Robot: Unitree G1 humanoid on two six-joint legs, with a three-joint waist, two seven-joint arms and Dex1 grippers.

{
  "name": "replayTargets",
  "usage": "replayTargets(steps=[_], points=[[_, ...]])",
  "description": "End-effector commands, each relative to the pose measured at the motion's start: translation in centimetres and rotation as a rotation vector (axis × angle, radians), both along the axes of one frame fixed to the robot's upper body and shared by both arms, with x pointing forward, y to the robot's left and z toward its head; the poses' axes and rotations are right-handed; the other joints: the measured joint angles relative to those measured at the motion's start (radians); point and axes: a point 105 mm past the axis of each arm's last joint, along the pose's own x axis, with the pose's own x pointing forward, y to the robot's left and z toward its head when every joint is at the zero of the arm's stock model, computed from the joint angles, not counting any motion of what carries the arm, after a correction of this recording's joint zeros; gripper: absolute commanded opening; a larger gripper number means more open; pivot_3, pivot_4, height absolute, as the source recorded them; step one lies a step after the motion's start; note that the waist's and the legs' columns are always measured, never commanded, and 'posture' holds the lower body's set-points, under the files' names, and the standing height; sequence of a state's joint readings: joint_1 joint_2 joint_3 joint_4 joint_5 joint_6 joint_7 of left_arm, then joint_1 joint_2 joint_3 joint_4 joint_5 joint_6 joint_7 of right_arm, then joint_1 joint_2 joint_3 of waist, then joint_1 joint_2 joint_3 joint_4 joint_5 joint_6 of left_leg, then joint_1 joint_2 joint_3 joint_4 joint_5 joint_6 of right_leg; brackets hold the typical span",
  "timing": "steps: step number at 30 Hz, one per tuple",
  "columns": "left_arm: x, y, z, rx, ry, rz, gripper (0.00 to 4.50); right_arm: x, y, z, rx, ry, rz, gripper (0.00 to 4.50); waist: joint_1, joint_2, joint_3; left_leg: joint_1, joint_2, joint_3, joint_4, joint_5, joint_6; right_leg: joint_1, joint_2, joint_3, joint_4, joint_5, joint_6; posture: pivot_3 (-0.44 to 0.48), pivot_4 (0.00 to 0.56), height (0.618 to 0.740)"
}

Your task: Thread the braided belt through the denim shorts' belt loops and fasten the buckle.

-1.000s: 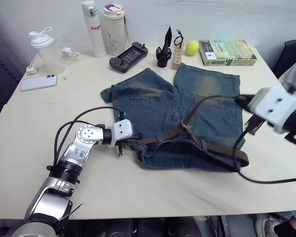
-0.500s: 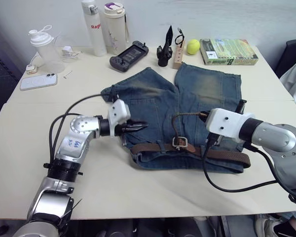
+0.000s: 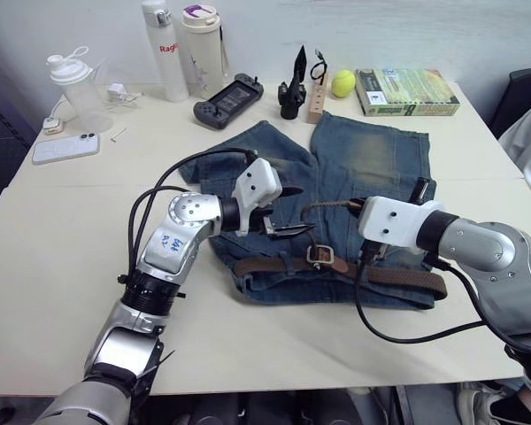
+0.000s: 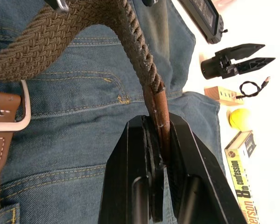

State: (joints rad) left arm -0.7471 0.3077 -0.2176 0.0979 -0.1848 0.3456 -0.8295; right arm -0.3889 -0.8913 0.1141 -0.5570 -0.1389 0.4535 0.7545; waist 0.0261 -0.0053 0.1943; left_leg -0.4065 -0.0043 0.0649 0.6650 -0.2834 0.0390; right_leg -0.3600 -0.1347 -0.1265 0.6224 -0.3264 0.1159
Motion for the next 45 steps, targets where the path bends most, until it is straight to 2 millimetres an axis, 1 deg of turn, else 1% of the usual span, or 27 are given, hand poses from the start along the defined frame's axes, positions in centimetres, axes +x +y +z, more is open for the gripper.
replayTargets(steps=[1,7,8,10,11,12,14,15,18,23,25,30,31,32,33,34,35,36,37,38,40,42,44,45], points=[[0.2,-0.9,0.8,0.007,-0.061,0.006,4.04,-0.4,0.7,1.2,-0.005,-0.056,0.035,0.00,0.002,0.000,0.000,0.000,0.000,0.000,0.000,0.000,0.000,0.000,0.000,0.000,0.000,0.000,0.000,0.000,0.150,0.724],[0.4,-1.7,0.8,-0.019,-0.048,0.020,4.04,-0.5,0.9,1.1,-0.002,-0.055,0.041,0.00,0.000,0.000,0.000,0.000,0.000,0.000,0.000,0.000,0.000,0.000,0.000,0.000,0.000,0.000,0.000,0.000,0.150,0.724],[0.4,-1.8,0.8,-0.021,-0.047,0.020,3.82,-0.5,0.9,1.0,0.000,-0.055,0.042,0.00,0.000,0.000,0.000,0.000,0.000,0.000,0.000,0.000,0.000,0.000,0.000,0.000,0.000,0.000,0.000,0.000,0.150,0.724],[0.4,-1.8,0.8,-0.025,-0.046,0.021,3.18,-0.5,0.9,1.0,0.001,-0.054,0.042,0.00,0.000,0.000,0.000,0.000,0.000,0.000,0.000,0.000,0.000,0.000,0.000,0.000,0.000,0.000,0.000,0.000,0.150,0.724],[0.3,-1.9,0.8,-0.026,-0.045,0.017,2.93,-0.5,0.9,1.0,0.001,-0.054,0.042,0.00,0.000,0.000,0.000,0.000,0.000,0.000,0.000,0.000,0.000,0.000,0.000,0.000,0.000,0.000,0.000,0.000,0.150,0.724],[0.2,-1.9,0.8,-0.027,-0.044,0.012,2.38,-0.5,0.9,0.9,0.001,-0.053,0.042,0.00,0.000,0.000,0.000,0.000,0.000,0.000,0.000,0.000,0.000,0.000,0.000,0.000,0.000,0.000,0.000,0.000,0.150,0.724],[0.1,-2.0,0.8,-0.027,-0.041,0.005,1.58,-0.5,0.9,0.9,0.000,-0.053,0.042,0.00,0.000,0.000,0.000,0.000,0.000,0.000,0.000,0.000,0.000,0.000,0.000,0.000,0.000,0.000,0.000,0.000,0.150,0.724],[0.0,-2.1,0.7,-0.021,-0.043,0.003,1.00,-0.5,0.9,0.9,0.000,-0.054,0.042,0.00,0.000,0.000,0.000,0.000,0.000,0.000,0.000,0.000,0.000,0.000,0.000,0.000,0.000,0.000,0.000,0.000,0.150,0.724],[0.0,-2.1,0.7,-0.013,-0.045,0.007,0.04,-0.5,0.8,0.9,0.002,-0.055,0.039,0.00,0.000,0.000,0.000,0.000,0.000,0.000,0.000,0.000,0.000,0.000,0.000,0.000,0.000,0.000,0.000,0.000,0.150,0.724],[-0.2,-2.1,0.9,-0.019,-0.043,-0.005,0.04,-0.4,0.7,1.0,0.009,-0.055,0.031,0.00,0.000,0.000,0.000,0.000,0.000,0.000,0.000,0.000,0.000,0.000,0.000,0.000,0.000,0.000,0.000,0.000,0.150,0.724],[-0.6,-2.4,1.4,-0.059,-0.027,-0.022,0.04,-0.4,0.6,1.0,0.014,-0.048,0.022,0.00,0.000,0.000,0.000,0.000,0.000,0.000,0.000,0.000,0.000,0.000,0.000,0.000,0.000,0.000,0.000,0.000,0.150,0.724],[-0.9,-2.5,1.3,-0.095,-0.001,-0.024,0.04,-0.3,0.3,1.1,0.045,-0.043,0.003,0.00,0.000,0.000,0.000,0.000,0.000,0.000,0.000,0.000,0.000,0.000,0.000,0.000,0.000,0.000,0.000,0.000,0.150,0.724],[-1.0,-2.5,1.3,-0.104,0.006,-0.026,0.00,-0.3,0.2,1.1,0.076,-0.031,-0.009,0.91,0.000,0.000,0.000,0.000,0.000,0.000,0.000,0.000,0.000,0.000,0.000,0.000,0.000,0.000,0.000,0.000,0.150,0.724],[-1.0,-2.5,1.3,-0.112,0.013,-0.023,0.00,-0.3,0.1,1.1,0.098,-0.020,-0.020,1.21,0.000,0.000,0.000,0.000,0.000,0.000,0.000,0.000,0.000,0.000,0.000,0.000,0.000,0.000,0.000,0.000,0.150,0.724],[-1.0,-2.5,1.3,-0.118,0.019,-0.020,0.00,-0.3,0.1,1.1,0.113,-0.013,-0.028,1.74,0.001,0.000,0.000,0.000,0.000,0.000,0.000,0.000,0.000,0.000,0.000,0.000,0.000,0.000,0.000,0.000,0.150,0.724],[-1.0,-2.5,1.4,-0.127,0.025,-0.013,0.00,-0.2,-0.1,1.2,0.125,-0.016,-0.043,2.02,0.002,0.000,0.000,0.000,0.000,-0.001,0.000,0.000,0.000,0.000,0.000,0.000,0.000,0.000,0.000,0.000,0.150,0.724],[-0.9,-2.4,1.3,-0.135,0.033,-0.001,0.00,-0.1,-0.8,1.0,0.185,0.026,-0.099,2.71,0.002,0.000,0.000,0.000,0.000,-0.001,0.000,0.000,0.000,0.000,0.000,0.000,0.000,0.000,0.000,0.000,0.150,0.724],[-0.8,-2.3,1.2,-0.140,0.038,0.006,0.00,-0.1,-1.3,0.7,0.229,0.060,-0.140,2.87,0.002,0.000,0.000,0.000,0.000,-0.001,0.000,0.000,0.000,0.000,-0.001,0.000,0.000,0.000,0.000,0.000,0.150,0.724],[-0.9,-2.2,1.2,-0.172,0.063,0.010,0.00,-0.1,-2.5,0.6,0.318,0.086,-0.219,2.87,0.001,0.000,0.000,0.000,0.000,-0.001,0.000,0.000,0.000,0.001,0.000,0.000,0.000,0.000,0.000,0.000,0.150,0.724],[-0.9,-2.0,1.4,-0.214,0.090,0.018,0.00,-0.3,-3.2,0.2,0.370,0.119,-0.266,2.87,0.001,0.000,0.000,0.000,0.000,-0.001,0.000,0.000,0.000,0.001,0.000,0.000,0.000,0.000,0.000,0.000,0.150,0.724],[-1.0,-1.6,1.3,-0.265,0.130,0.027,0.00,-0.6,-3.8,-0.5,0.473,0.166,-0.325,2.87,0.001,0.000,0.000,0.000,0.000,-0.002,0.000,0.000,0.000,0.001,-0.001,-0.001,0.000,0.000,0.000,0.000,0.150,0.724],[-1.3,-1.4,0.9,-0.267,0.147,0.029,0.00,-1.0,-3.3,-1.2,0.592,0.234,-0.355,2.87,0.000,0.000,0.000,0.000,0.000,-0.002,0.000,0.000,0.000,0.001,0.000,0.000,0.000,0.000,0.000,0.000,0.150,0.724],[-1.5,-1.2,0.5,-0.263,0.160,0.028,0.00,-1.5,-2.3,-2.1,0.636,0.293,-0.351,2.87,-0.003,0.000,0.000,0.000,0.000,-0.001,0.000,0.000,0.000,0.000,0.000,0.000,0.001,0.000,0.000,0.000,0.150,0.724],[-1.6,-1.2,0.4,-0.260,0.164,0.030,0.00,-1.7,-1.9,-2.3,0.672,0.310,-0.349,2.50,-0.002,0.000,0.000,0.000,0.000,-0.001,-0.001,0.000,0.000,0.000,0.000,0.000,0.001,0.000,0.000,0.000,0.150,0.724]])
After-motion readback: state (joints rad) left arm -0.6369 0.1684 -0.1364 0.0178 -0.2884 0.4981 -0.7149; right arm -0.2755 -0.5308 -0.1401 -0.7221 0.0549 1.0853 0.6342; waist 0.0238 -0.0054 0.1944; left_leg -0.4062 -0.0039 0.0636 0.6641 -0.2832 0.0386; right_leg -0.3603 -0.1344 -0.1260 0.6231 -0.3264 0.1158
